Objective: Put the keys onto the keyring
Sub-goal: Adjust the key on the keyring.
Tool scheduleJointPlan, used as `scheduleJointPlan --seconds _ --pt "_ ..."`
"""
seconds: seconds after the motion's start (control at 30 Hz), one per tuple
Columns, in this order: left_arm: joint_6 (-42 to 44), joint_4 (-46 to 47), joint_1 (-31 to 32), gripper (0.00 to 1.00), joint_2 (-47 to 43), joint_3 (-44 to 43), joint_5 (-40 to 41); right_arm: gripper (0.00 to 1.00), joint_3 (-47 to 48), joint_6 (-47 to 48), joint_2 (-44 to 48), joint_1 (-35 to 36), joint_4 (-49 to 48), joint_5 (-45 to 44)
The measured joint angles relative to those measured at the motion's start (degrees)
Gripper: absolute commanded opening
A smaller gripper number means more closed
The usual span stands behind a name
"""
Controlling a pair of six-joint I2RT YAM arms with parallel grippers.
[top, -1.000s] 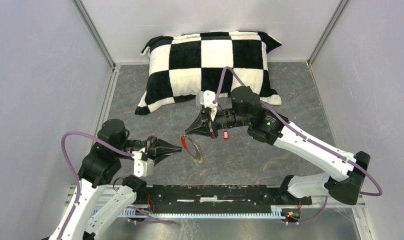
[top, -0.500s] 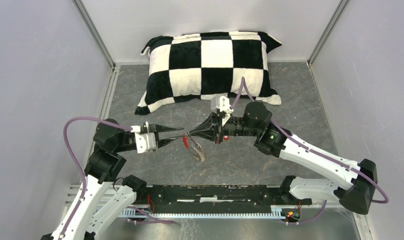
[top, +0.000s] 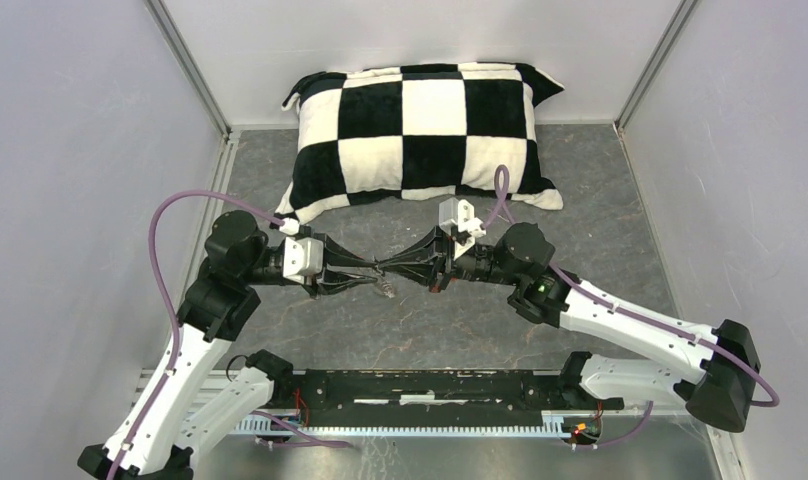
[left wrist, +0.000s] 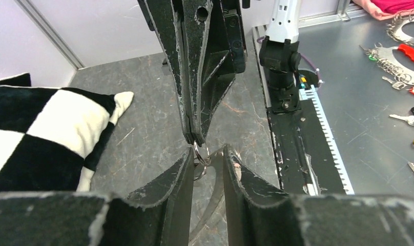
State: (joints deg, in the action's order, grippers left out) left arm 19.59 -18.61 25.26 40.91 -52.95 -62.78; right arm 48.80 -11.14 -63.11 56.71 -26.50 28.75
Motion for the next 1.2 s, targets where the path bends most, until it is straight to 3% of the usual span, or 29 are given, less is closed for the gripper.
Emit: scheduleJointPlan --seconds 0.33,0.4,0.43,0.53,0.57,0.67,1.03,1.2 --pt "0.02 -2.05 0.00 0.03 0.90 -0.79 -0.33 0.00 -1.25 0.37 0.28 2.08 -2.97 -2.32" --pt "0.00 -2.19 0.00 0.02 1.03 -0.81 -0.13 0.00 -1.53 0.72 0.50 2.34 -2.97 -2.56" --pt "0.00 -2.21 0.00 0.02 1.09 -0.83 0.26 0.03 -1.60 0.87 0.55 2.36 -2.95 -2.73" --pt "0.02 -2.34 0.00 0.02 1.29 -0.92 2.10 0.28 -1.60 1.38 0.72 2.45 -2.01 -3.45" --pt "0.02 -2.49 0.00 0.02 1.33 -0.92 2.80 0.31 -1.46 1.68 0.90 2.43 -0.94 -3.61" --pt "1.09 -3.72 0.00 0.02 1.46 -1.01 4.04 0.35 2.08 3.13 0.70 1.46 7.28 -2.60" --pt "12.35 -10.40 0.00 0.02 1.99 -1.73 6.36 0.35 31.63 17.53 -9.40 -0.26 43.36 1.36" --pt "14.32 -11.32 0.00 0.02 2.91 -1.86 7.37 0.31 34.60 21.70 -12.61 -0.24 51.93 2.29"
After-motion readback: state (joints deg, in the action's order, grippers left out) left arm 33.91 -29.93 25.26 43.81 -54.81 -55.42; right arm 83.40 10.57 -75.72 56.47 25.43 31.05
